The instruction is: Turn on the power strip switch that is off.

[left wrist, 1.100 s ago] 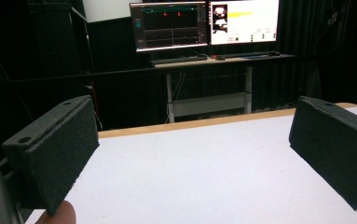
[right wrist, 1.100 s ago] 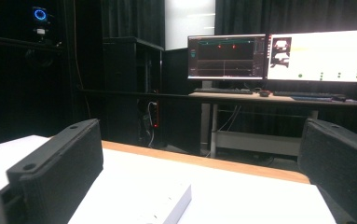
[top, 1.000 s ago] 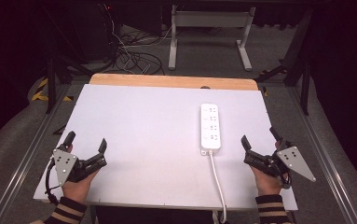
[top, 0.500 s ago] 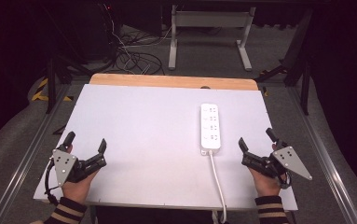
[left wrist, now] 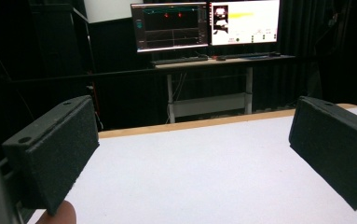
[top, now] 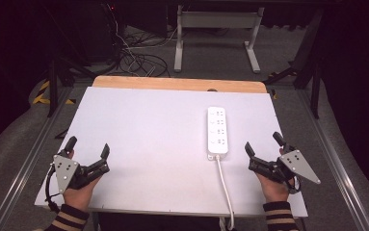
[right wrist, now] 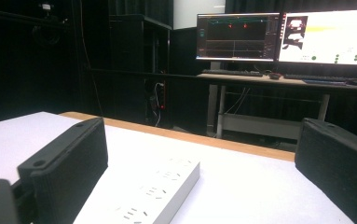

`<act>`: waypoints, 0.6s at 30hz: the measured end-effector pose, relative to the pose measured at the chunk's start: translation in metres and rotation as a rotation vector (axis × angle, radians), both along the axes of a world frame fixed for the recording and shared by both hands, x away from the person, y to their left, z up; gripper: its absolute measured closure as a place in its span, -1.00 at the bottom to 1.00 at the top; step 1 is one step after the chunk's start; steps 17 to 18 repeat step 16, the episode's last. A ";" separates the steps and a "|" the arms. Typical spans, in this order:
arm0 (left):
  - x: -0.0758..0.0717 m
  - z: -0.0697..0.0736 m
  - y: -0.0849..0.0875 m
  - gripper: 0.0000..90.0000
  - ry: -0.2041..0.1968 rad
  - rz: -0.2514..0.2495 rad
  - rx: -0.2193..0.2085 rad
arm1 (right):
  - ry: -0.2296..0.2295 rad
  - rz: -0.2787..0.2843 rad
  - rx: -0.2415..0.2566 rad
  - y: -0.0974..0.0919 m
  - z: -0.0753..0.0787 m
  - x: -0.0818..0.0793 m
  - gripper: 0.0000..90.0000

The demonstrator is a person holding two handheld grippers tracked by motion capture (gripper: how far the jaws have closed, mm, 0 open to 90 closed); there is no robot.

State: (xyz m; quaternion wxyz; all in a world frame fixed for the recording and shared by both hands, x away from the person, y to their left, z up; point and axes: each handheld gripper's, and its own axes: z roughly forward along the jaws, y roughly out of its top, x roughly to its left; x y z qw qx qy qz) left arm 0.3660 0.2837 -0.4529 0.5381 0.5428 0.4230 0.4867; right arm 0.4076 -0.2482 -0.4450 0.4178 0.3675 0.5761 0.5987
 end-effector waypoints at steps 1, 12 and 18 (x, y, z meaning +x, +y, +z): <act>0.000 0.000 0.000 -0.96 -0.001 0.000 -0.001 | 0.002 0.003 0.001 0.000 0.000 0.000 -0.93; 0.003 -0.001 0.000 -0.96 0.005 0.000 0.003 | 0.006 0.006 -0.008 0.001 -0.001 0.002 -0.92; 0.003 -0.001 -0.001 -0.96 0.005 -0.006 0.003 | 0.005 0.003 -0.006 0.000 -0.001 0.002 -0.92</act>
